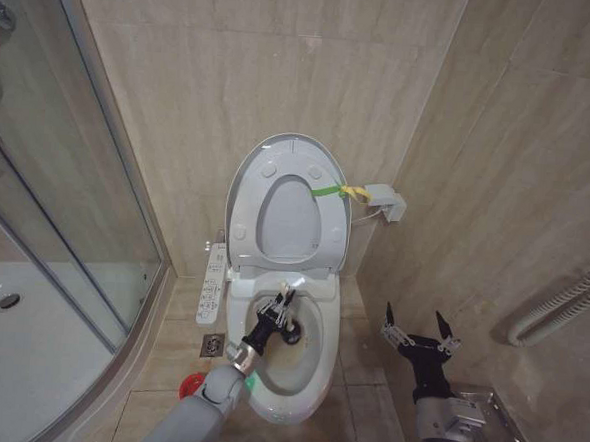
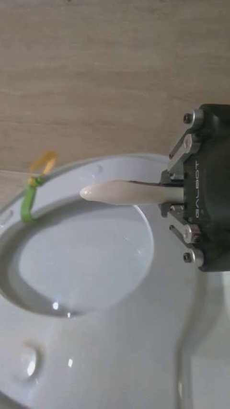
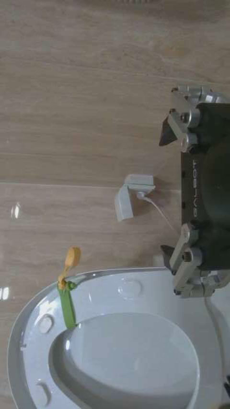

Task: Open the toilet lid, clean the toilet bowl with a toilet brush, close the toilet lid, and flush.

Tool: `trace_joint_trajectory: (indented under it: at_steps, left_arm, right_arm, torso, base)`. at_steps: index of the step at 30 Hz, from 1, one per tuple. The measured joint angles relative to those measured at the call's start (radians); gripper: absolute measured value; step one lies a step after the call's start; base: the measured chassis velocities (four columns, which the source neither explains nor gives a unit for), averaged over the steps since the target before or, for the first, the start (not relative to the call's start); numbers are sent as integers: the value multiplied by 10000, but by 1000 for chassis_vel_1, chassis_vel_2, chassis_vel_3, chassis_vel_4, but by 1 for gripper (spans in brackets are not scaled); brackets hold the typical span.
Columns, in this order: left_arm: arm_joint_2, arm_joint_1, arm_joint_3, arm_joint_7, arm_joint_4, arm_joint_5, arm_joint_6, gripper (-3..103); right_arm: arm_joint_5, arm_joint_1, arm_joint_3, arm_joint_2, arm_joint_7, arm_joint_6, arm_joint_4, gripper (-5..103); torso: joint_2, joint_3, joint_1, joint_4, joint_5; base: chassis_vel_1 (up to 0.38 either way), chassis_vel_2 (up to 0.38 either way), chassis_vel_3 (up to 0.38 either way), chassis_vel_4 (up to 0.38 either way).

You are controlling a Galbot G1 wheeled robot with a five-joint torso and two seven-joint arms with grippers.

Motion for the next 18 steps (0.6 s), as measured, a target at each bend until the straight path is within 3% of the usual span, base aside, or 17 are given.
trace_joint_trajectory:
  at_steps: [6,11,18]
  left_arm:
    - [-424,9,371,175,717,6,39,17]
    - [-386,3,542,346,1296,-26,136,17]
    - [-93,-137,309,343,863,115,212,17]
  right_arm:
    - [0,0,0,0,0,0,0,100]
    - [0,0,0,0,0,0,0,100]
    - [0,0,0,0,0,0,0,100]
  torso:
    - [0,0,0,-1,-2]
    - [0,-1,-1,2,-1]
    - [-1,1,0,0,-1]
  base:
    - [0,0,0,0]
    - [0,0,0,0]
    - [0,0,0,0]
